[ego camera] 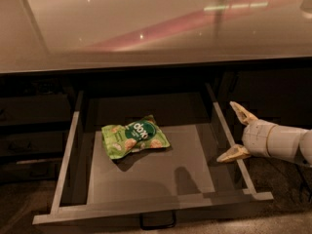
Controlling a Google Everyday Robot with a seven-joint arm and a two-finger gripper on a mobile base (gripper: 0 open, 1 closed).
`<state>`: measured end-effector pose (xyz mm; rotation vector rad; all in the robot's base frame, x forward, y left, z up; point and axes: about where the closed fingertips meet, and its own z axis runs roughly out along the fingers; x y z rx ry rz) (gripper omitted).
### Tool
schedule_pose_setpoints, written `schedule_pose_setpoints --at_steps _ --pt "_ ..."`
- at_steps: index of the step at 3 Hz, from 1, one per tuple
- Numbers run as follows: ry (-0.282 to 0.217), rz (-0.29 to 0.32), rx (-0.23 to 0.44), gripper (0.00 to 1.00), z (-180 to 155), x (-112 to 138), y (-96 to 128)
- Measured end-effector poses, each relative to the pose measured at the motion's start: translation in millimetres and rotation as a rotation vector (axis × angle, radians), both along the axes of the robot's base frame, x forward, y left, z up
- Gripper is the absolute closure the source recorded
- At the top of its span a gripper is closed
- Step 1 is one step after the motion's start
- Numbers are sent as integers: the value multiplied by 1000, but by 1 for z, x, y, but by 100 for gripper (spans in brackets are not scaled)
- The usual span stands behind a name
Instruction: Open top drawer
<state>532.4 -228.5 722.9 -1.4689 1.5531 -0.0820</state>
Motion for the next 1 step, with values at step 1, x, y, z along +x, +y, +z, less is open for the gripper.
schedule_pose_setpoints --at_steps 1 --pt "0 0 0 0 0 0 0"
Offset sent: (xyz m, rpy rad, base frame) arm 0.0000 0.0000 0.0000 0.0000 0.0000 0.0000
